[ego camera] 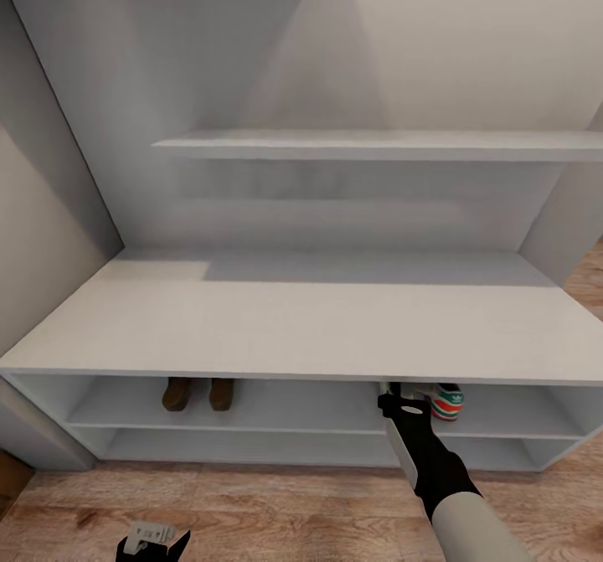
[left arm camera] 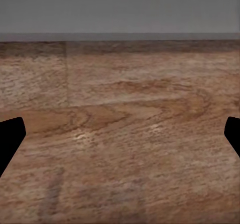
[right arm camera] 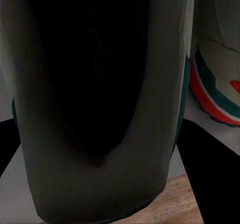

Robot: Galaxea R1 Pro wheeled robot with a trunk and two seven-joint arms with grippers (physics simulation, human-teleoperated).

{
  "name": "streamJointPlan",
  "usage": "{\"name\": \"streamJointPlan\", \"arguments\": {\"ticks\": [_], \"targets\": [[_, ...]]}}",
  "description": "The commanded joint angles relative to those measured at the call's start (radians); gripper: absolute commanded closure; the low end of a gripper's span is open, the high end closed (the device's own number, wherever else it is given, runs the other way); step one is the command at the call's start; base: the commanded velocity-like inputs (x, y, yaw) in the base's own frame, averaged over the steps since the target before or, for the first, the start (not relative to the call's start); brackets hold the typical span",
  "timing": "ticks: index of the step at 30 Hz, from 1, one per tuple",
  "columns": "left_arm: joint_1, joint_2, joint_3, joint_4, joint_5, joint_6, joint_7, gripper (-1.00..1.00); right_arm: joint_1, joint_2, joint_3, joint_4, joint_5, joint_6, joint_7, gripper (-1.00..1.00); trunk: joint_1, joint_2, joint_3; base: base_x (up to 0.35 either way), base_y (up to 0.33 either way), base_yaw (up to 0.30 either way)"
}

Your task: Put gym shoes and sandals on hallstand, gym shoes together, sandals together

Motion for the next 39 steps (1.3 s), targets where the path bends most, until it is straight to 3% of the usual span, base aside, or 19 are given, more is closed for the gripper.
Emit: {"name": "streamJointPlan", "arguments": {"ticks": [1,32,39], "targets": [[-0.001,-0.001,0.008,0.001,-0.004,-0.002,-0.007,-1.0,0.0,0.001,-0.001,-0.002,-0.005,0.003,-0.004,1.0,0.0,0.0,-0.001,0.0,0.0,0.0],[-0.001,-0.001,0.008,0.001,-0.003,-0.002,-0.007,-1.0,0.0,0.0,-0.001,0.0,-0.005,0.003,-0.004,1.0,0.007,-0.014,-0.007,0.001,0.0,0.0],[-0.001,-0.001,0.008,0.001,-0.003,-0.002,-0.007,-1.0,0.0,0.0,-0.001,0.0,-0.005,0.003,-0.004,1.0,0.007,-0.014,-0.007,0.155,-0.094,0.0]]}}
